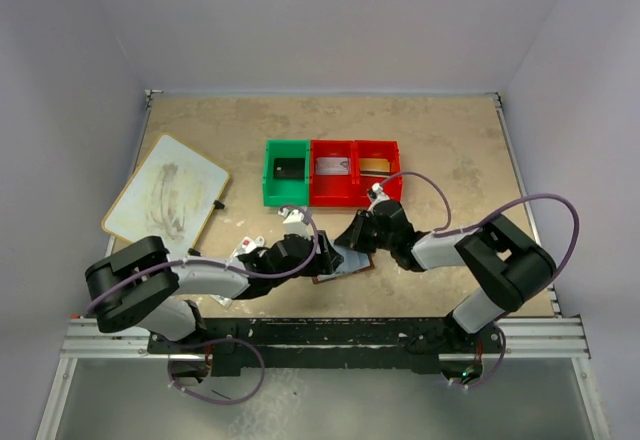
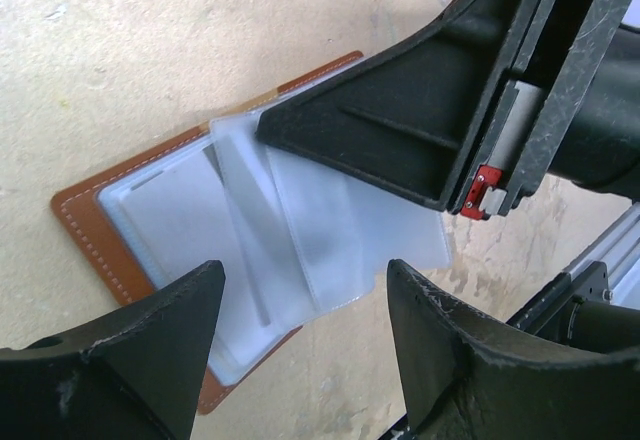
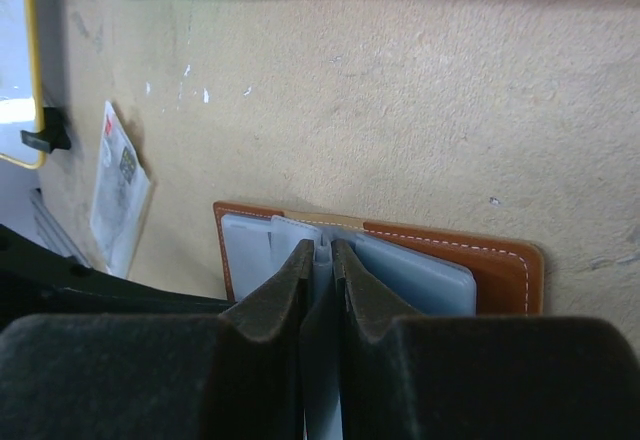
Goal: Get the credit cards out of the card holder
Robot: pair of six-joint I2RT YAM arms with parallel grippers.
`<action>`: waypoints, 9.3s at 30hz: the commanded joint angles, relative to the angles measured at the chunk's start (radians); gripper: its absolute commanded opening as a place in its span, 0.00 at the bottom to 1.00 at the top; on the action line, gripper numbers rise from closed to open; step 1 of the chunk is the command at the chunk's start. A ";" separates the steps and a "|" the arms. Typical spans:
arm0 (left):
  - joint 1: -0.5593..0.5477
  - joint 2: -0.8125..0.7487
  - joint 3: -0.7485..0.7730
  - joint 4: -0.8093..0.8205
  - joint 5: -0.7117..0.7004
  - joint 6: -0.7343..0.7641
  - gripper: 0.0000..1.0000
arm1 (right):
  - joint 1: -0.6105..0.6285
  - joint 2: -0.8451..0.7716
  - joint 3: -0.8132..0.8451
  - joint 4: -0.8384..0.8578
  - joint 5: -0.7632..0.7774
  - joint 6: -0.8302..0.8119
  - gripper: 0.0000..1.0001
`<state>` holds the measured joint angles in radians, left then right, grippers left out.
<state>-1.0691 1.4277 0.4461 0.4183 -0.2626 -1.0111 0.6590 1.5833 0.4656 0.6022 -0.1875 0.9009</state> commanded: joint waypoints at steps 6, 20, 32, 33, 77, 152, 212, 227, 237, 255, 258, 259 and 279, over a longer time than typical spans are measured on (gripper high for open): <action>-0.005 0.095 0.040 0.033 0.026 -0.080 0.64 | -0.056 0.061 -0.100 0.106 -0.107 0.068 0.15; -0.004 0.143 0.004 0.094 0.019 -0.178 0.65 | -0.064 0.056 -0.096 0.052 -0.088 0.026 0.30; -0.005 0.233 0.057 0.272 0.085 -0.149 0.65 | -0.062 -0.022 -0.039 -0.147 0.013 -0.103 0.47; -0.005 0.237 0.058 0.283 0.086 -0.148 0.65 | -0.060 -0.026 -0.032 -0.168 0.022 -0.115 0.47; -0.013 0.189 0.124 0.086 0.134 -0.027 0.66 | -0.170 0.021 -0.212 0.220 -0.190 0.055 0.04; 0.113 -0.093 0.232 -0.349 0.022 0.208 0.66 | -0.169 -0.363 -0.157 -0.234 -0.061 0.010 0.35; -0.091 0.014 0.276 -0.380 -0.142 0.128 0.40 | -0.171 -0.339 -0.044 -0.365 -0.177 -0.298 0.35; -0.091 0.206 0.375 -0.365 -0.074 0.099 0.36 | -0.169 -0.230 -0.120 -0.195 -0.243 -0.273 0.30; -0.091 0.246 0.351 -0.394 -0.094 0.095 0.23 | -0.169 -0.204 -0.188 -0.088 -0.298 -0.228 0.23; -0.091 0.264 0.356 -0.472 -0.137 0.104 0.12 | -0.172 -0.372 -0.219 -0.131 -0.250 -0.160 0.00; -0.090 0.263 0.353 -0.478 -0.143 0.106 0.11 | -0.174 -0.375 -0.218 -0.142 -0.235 -0.155 0.00; -0.091 0.263 0.354 -0.478 -0.144 0.106 0.10 | -0.173 -0.373 -0.218 -0.143 -0.232 -0.154 0.00; -0.091 0.274 0.355 -0.486 -0.158 0.117 0.07 | -0.213 -0.433 -0.209 -0.261 -0.170 -0.151 0.00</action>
<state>-1.1606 1.6691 0.8009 0.0093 -0.4015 -0.9062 0.4557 1.1805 0.2462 0.3763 -0.4007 0.7494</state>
